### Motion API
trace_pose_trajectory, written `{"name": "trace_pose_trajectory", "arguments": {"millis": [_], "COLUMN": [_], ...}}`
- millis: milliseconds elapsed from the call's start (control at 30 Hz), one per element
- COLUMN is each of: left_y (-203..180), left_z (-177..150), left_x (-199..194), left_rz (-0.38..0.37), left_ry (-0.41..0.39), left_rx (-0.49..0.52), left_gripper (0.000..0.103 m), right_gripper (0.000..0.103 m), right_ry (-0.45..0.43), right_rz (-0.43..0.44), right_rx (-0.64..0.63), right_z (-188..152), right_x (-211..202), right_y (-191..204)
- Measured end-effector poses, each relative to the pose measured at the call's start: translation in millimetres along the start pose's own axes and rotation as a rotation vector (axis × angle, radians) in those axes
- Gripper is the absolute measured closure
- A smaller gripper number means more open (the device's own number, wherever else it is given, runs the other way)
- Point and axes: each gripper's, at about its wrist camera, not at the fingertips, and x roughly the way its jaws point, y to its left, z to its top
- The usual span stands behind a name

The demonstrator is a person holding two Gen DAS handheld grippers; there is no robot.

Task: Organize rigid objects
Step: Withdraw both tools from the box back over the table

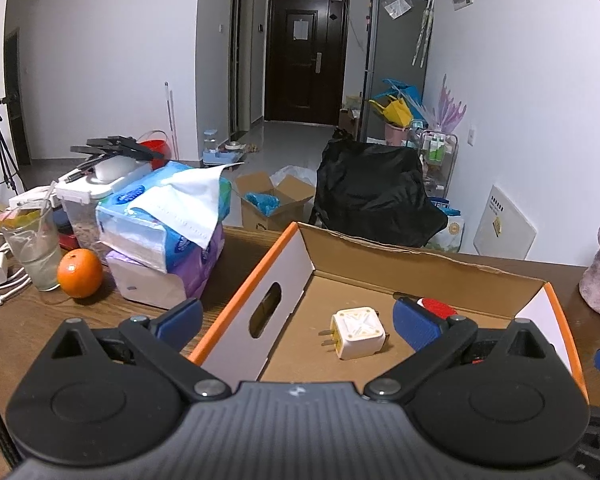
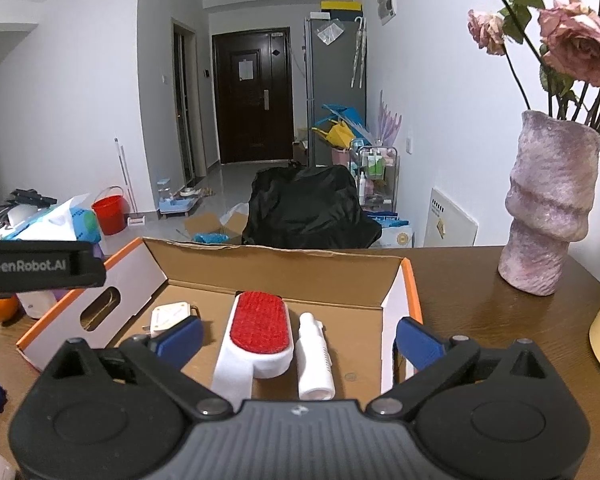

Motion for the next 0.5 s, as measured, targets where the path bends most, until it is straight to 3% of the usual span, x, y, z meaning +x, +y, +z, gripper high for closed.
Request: {"name": "trace_pose_trajectory", "arguments": {"millis": [500], "left_y": [17], "left_z": [-17], "left_x": [-36], "left_rz": [0.006], "left_ry": [-0.006], "left_rx": [0.009], "left_gripper": [0.0], "right_gripper": [0.0], "right_ry": [-0.033], "right_rz": [-0.033], "right_rx": [-0.038], "right_z": [-20], "right_x": [-38], "right_y": [-4]}}
